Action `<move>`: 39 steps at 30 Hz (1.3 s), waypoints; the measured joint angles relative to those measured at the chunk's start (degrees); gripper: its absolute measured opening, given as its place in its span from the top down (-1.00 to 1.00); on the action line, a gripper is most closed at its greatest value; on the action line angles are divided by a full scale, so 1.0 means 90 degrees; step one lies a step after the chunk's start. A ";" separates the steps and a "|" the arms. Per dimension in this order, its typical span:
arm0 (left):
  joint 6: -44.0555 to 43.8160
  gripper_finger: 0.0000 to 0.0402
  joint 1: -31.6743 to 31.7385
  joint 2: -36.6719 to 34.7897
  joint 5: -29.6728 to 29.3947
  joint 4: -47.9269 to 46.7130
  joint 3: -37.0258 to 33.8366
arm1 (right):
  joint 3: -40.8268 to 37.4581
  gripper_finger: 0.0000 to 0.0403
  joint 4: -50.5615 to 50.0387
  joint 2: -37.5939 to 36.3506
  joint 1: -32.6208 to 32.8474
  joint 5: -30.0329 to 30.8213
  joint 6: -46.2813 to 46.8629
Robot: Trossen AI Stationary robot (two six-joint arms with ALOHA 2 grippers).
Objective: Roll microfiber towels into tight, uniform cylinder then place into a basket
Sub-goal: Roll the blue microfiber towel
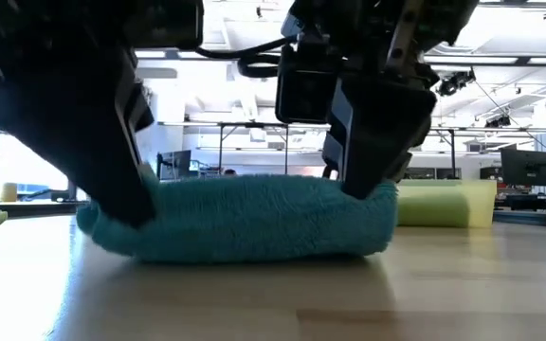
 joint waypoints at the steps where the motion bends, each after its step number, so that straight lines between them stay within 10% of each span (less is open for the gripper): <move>1: -0.0034 0.98 0.0003 -0.0064 0.0006 -0.0036 -0.0006 | 0.0004 0.96 -0.0017 -0.0003 -0.0035 -0.0008 0.0079; 14: -0.1507 0.98 0.0484 0.0230 0.0509 -0.0133 0.0023 | 0.0029 0.94 -0.0914 -0.0046 -0.0122 0.1686 0.0006; 28: -0.1481 0.98 0.0583 0.0266 0.0672 -0.0235 0.0018 | 0.0012 0.34 -0.2075 -0.1039 0.0124 0.2124 -0.2122; 39: -0.1291 0.98 0.0734 0.0253 0.0994 -0.0230 0.0009 | -0.0161 0.38 -0.0598 -0.0821 0.1562 0.4817 -0.4225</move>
